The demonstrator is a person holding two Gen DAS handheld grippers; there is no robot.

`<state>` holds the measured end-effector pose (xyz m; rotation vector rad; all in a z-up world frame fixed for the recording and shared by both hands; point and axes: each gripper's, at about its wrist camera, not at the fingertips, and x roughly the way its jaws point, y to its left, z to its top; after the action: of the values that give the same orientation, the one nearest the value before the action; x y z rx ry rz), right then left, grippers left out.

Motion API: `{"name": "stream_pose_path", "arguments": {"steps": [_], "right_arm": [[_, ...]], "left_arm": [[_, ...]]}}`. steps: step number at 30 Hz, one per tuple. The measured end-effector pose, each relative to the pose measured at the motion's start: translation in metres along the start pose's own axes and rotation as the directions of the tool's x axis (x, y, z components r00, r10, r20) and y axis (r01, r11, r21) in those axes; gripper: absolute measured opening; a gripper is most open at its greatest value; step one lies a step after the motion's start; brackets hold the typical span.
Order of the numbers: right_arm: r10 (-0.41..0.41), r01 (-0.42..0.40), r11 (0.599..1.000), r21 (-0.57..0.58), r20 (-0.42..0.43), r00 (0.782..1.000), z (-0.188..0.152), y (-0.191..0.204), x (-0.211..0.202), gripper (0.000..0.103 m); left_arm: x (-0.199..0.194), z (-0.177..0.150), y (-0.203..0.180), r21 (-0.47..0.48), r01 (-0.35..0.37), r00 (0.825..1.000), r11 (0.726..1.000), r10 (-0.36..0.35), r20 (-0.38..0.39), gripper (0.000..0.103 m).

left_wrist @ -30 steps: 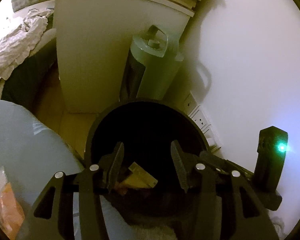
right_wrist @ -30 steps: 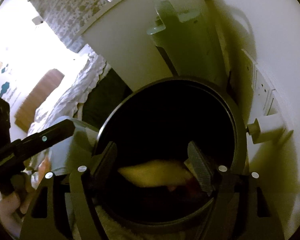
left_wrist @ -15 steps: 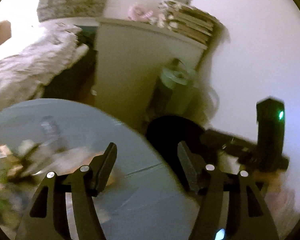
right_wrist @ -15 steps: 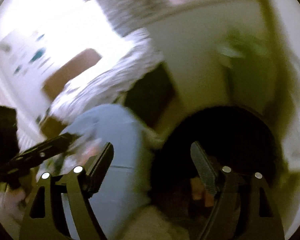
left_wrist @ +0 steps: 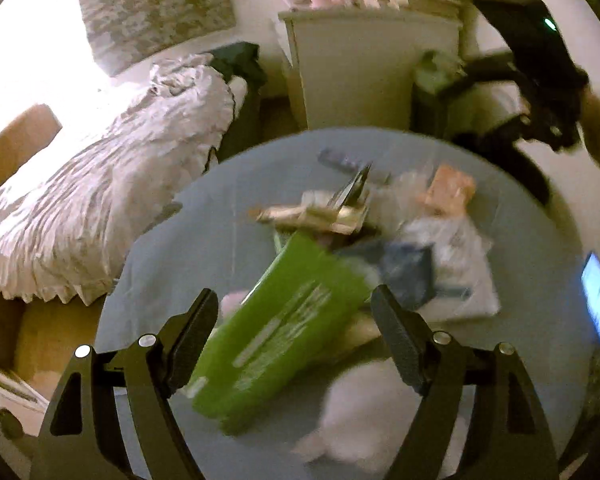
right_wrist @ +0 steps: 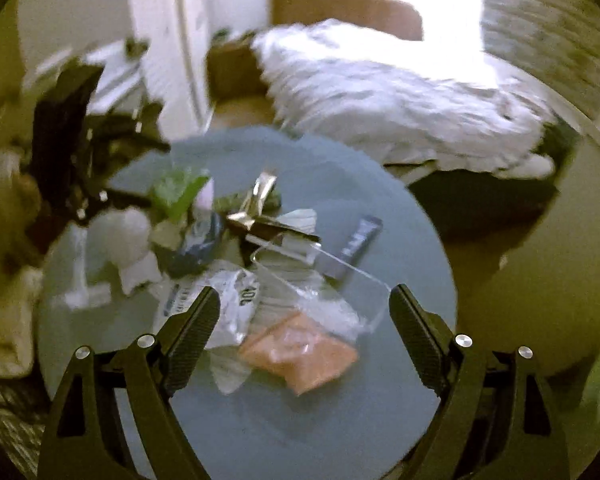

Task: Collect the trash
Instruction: 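Grasp the green tube package with left tool while right grasps clear plastic tray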

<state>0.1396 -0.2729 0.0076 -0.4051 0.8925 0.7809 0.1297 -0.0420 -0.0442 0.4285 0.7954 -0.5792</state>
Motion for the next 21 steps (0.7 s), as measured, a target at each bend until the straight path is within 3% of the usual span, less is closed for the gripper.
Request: {"name": "stream_pose_path", "arguments": {"steps": [5, 7, 9, 10, 12, 16, 21], "right_arm": [[0.046, -0.078, 0.984, -0.160, -0.193, 0.980, 0.024, 0.009, 0.051, 0.085], [0.031, -0.086, 0.974, -0.210, -0.250, 0.968, 0.024, 0.016, 0.069, 0.066], [0.016, -0.085, 0.971, -0.226, -0.290, 0.957, 0.022, 0.020, 0.084, 0.059], [0.014, -0.084, 0.971, -0.222, -0.300, 0.954, 0.018, 0.021, 0.089, 0.050], [0.019, -0.088, 0.973, -0.212, -0.309, 0.951, 0.014, 0.022, 0.096, 0.038], [0.023, -0.079, 0.980, -0.183, -0.287, 0.958, 0.003, 0.024, 0.094, 0.017], [0.052, -0.070, 0.993, -0.092, -0.181, 0.982, -0.001, 0.023, 0.064, 0.008]], "left_arm": [[0.024, -0.012, 0.015, 0.052, 0.041, 0.998, 0.998, -0.038, -0.055, 0.079], [0.030, -0.013, 0.016, 0.063, 0.062, 0.997, 0.996, -0.059, -0.049, 0.079], [0.032, -0.010, 0.021, 0.040, 0.087, 0.995, 0.995, -0.085, -0.044, 0.078], [0.033, -0.010, 0.022, 0.032, 0.096, 0.995, 0.995, -0.094, -0.045, 0.078], [0.036, -0.009, 0.023, 0.013, 0.129, 0.991, 0.992, -0.128, -0.046, 0.070], [0.036, -0.012, 0.017, -0.004, 0.147, 0.988, 0.989, -0.147, -0.045, 0.066], [0.029, -0.017, 0.015, -0.063, 0.137, 0.990, 0.989, -0.140, -0.034, 0.058]]}}
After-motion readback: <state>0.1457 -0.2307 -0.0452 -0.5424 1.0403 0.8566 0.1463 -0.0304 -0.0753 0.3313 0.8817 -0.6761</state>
